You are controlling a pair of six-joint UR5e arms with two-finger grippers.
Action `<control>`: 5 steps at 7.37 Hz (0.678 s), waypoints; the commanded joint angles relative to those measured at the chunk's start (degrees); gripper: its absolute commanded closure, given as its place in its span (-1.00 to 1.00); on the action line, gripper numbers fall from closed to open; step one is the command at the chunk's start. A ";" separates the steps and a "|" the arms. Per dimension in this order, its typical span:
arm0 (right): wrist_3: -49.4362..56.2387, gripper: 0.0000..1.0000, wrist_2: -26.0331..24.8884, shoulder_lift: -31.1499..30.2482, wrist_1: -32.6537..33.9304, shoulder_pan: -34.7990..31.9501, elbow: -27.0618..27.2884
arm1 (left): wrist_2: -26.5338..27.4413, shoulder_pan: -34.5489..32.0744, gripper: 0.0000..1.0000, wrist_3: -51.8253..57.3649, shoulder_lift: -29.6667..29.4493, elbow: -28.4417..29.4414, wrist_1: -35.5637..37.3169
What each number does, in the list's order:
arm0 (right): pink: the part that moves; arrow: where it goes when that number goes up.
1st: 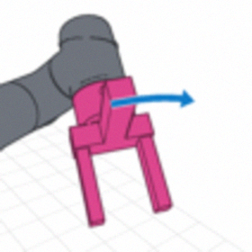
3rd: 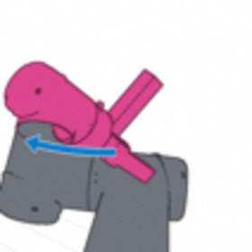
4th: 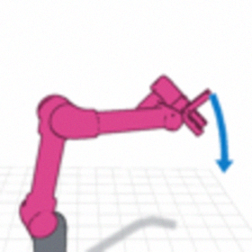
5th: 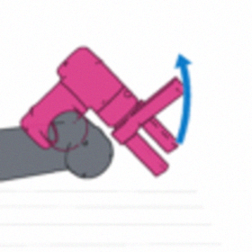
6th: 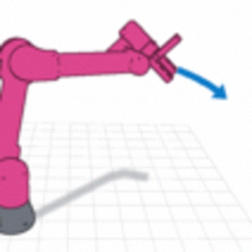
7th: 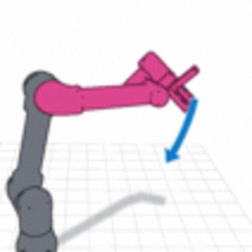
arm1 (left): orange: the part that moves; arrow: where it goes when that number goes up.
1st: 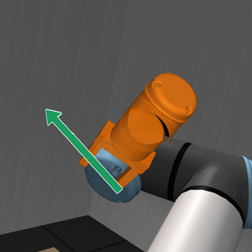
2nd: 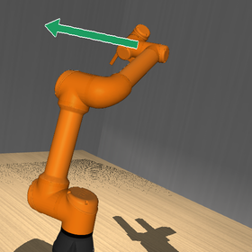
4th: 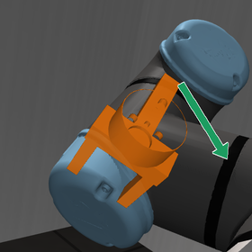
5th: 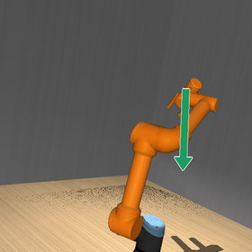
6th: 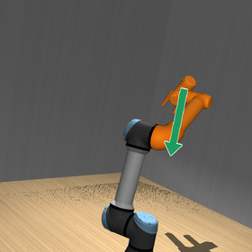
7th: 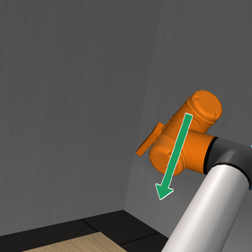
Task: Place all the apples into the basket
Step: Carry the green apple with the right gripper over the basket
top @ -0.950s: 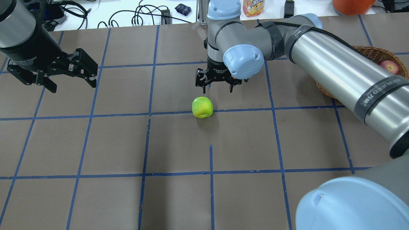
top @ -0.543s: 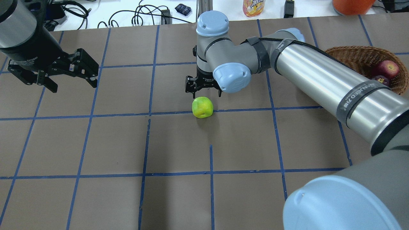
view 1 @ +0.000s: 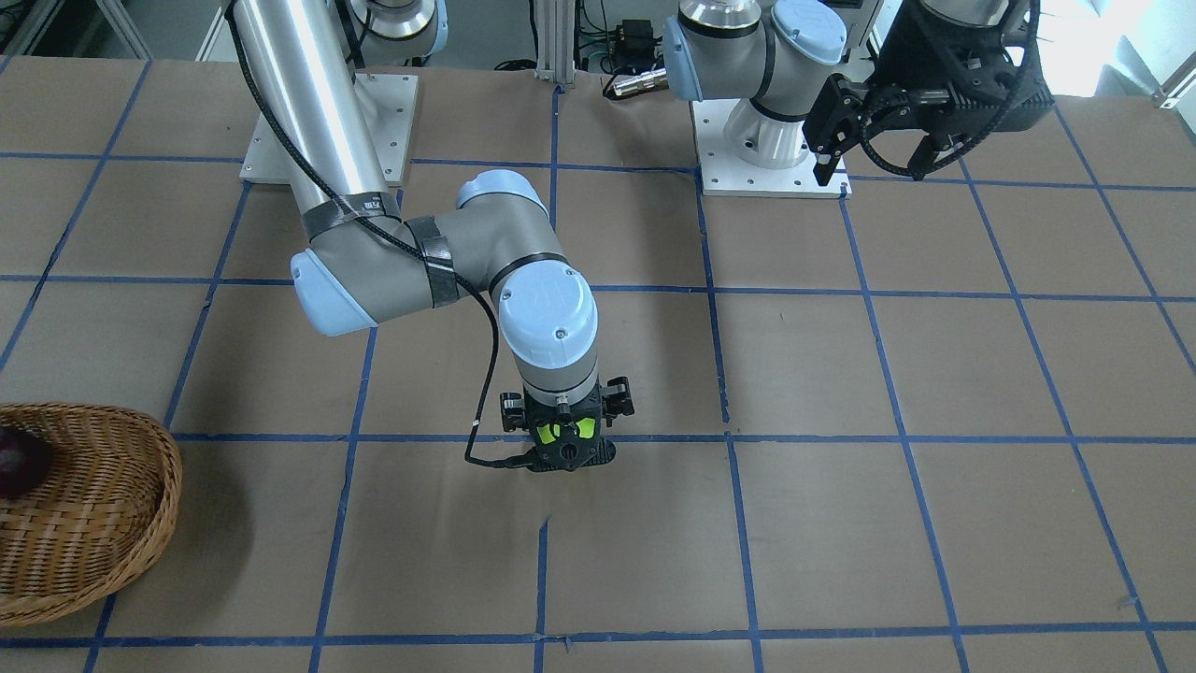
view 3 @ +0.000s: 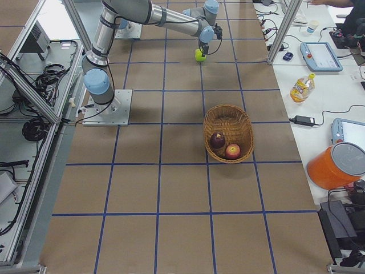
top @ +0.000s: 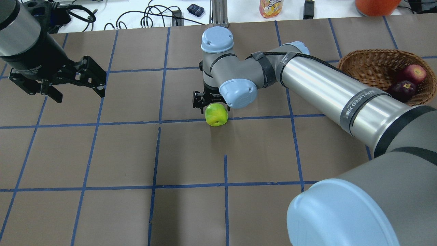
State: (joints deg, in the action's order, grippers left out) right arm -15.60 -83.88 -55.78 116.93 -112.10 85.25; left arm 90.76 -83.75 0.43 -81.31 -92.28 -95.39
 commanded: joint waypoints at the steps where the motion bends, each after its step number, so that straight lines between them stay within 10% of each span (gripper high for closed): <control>1: 0.13 -1.00 -0.23 1.20 -0.12 -0.05 0.27 | -0.14 -0.01 -1.00 -0.25 0.10 -0.09 0.02; 2: 0.04 -1.00 -0.75 1.81 0.23 0.04 0.01 | 0.03 -0.01 -1.00 -0.34 -0.24 0.17 0.29; 3: -0.05 -0.32 -0.76 1.90 0.23 0.04 0.27 | 0.04 -0.01 -1.00 -0.25 0.01 -0.26 0.29; 4: 0.48 0.85 -1.11 1.56 1.45 0.13 0.10 | -0.66 -0.01 -1.00 -0.86 -0.16 0.26 0.46; 5: 0.83 1.00 -1.20 0.42 1.46 0.39 -0.52 | -3.71 -0.01 -1.00 -1.22 0.27 -0.17 0.38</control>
State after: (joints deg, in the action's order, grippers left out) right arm -15.22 -84.86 -54.38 117.92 -111.94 85.25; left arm 89.66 -83.76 -0.30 -81.33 -92.27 -95.02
